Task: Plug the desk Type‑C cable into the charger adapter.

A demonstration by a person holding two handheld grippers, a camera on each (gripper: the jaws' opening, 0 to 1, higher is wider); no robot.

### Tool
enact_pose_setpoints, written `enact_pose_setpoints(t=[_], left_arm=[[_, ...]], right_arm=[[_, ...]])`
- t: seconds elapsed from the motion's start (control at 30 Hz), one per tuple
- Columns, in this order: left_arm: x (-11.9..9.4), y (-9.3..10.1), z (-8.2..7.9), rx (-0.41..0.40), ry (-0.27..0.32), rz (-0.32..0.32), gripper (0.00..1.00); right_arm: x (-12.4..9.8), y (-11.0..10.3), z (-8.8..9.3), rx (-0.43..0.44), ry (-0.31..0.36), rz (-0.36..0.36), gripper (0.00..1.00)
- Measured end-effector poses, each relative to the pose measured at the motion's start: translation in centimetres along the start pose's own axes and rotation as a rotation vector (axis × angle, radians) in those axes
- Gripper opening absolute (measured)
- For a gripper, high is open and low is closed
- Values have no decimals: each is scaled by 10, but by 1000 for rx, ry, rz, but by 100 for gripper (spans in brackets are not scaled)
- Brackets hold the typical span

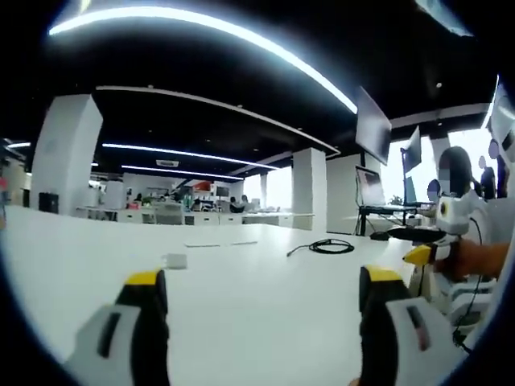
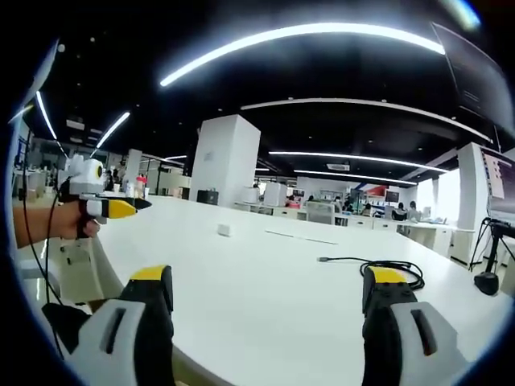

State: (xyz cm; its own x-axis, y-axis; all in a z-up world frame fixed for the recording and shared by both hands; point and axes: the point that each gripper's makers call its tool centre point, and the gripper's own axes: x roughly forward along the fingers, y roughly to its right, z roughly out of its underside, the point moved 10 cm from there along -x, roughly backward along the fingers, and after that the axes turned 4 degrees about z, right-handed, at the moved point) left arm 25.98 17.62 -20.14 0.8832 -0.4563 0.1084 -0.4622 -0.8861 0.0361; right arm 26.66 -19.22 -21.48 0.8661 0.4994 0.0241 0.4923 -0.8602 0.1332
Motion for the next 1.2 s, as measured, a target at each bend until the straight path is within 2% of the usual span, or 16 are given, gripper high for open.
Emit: enact_pose_setpoints(t=[0.2,0.27,0.3,0.4,0.47,0.57,0.7,0.93,0.97,1.03,1.1,1.2], left_arm=[[17,-17,-6,72,-20,22,99],[25,-23,-8,102,-42,45,96],[27,-27,-8,124,-71,37,93],[35,-33,-12,161,-37,44,89],[41,-37,-13,157,-45,45,88],[53,-49,-8,181,-105,60,87],[67,-64,-5,242,-114,87,84],[94,-85,-3,261,-166,131,76],[102,-88,0,238,-204,166,75],[111,-94,2,196,-233,200,70],[118,-100,3,208,-261,204,66],[131,-112,2,221,-276,215,66]], right_arm=[[2,3,2,3,-11,5,99],[2,3,2,2,-13,5,99],[3,3,2,3,-12,3,99],[4,3,3,2,-16,5,99],[5,4,3,14,-12,5,99],[6,4,3,38,-8,4,98],[8,4,4,26,-15,-4,98],[9,5,4,28,-17,-4,98],[10,5,4,27,-18,-4,98],[10,5,4,26,-18,-6,98],[10,5,4,24,-22,-8,98],[10,5,4,21,-22,-9,98]])
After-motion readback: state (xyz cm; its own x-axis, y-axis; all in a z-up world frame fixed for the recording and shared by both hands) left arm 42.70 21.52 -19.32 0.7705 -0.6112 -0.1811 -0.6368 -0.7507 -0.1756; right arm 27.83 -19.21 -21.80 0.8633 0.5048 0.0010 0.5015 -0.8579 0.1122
